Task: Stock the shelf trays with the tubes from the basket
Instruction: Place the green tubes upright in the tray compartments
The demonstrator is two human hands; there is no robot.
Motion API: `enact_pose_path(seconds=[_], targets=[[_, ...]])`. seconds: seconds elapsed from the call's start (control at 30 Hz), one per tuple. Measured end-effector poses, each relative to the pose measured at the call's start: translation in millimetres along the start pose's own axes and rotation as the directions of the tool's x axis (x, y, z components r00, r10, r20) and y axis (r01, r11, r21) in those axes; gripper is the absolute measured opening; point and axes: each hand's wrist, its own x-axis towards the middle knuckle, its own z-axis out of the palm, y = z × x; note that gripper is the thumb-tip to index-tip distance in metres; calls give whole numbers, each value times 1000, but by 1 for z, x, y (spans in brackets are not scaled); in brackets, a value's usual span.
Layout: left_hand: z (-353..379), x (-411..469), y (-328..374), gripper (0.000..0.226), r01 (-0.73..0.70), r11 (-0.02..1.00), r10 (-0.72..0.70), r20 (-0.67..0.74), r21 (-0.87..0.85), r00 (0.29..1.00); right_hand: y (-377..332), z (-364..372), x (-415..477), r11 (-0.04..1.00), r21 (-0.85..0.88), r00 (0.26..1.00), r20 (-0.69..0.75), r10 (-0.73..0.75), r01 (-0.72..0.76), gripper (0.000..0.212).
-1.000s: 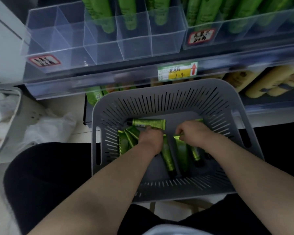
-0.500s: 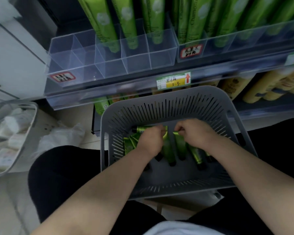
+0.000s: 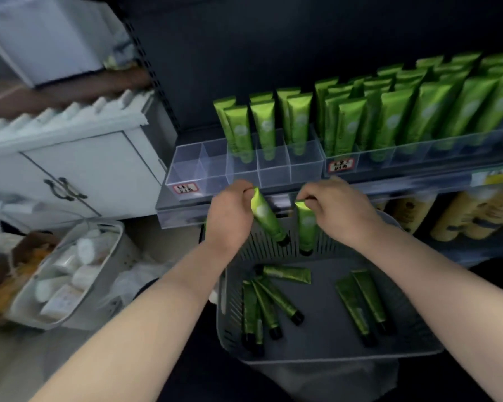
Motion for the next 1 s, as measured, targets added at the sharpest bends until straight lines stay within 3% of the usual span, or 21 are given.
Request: enact_pose_path(seconds=[0.23, 0.47, 0.83, 1.0], targets=[[-80, 60, 6, 19, 60, 998, -51, -340, 14, 939, -41, -55, 49, 995, 1, 971, -216, -98, 100, 21], [-110, 122, 1, 26, 86, 990, -30, -427, 113, 904, -65, -65, 88, 989, -3, 961, -236, -141, 145, 21], [-78, 185, -36, 42, 20, 893, 55, -153, 450, 987, -57, -55, 113, 988, 37, 973, -180, -144, 153, 19], [-66, 191, -51, 30, 17, 917, 19, -86, 399, 996, -54, -52, 115, 986, 62, 974, -174, -143, 156, 18]])
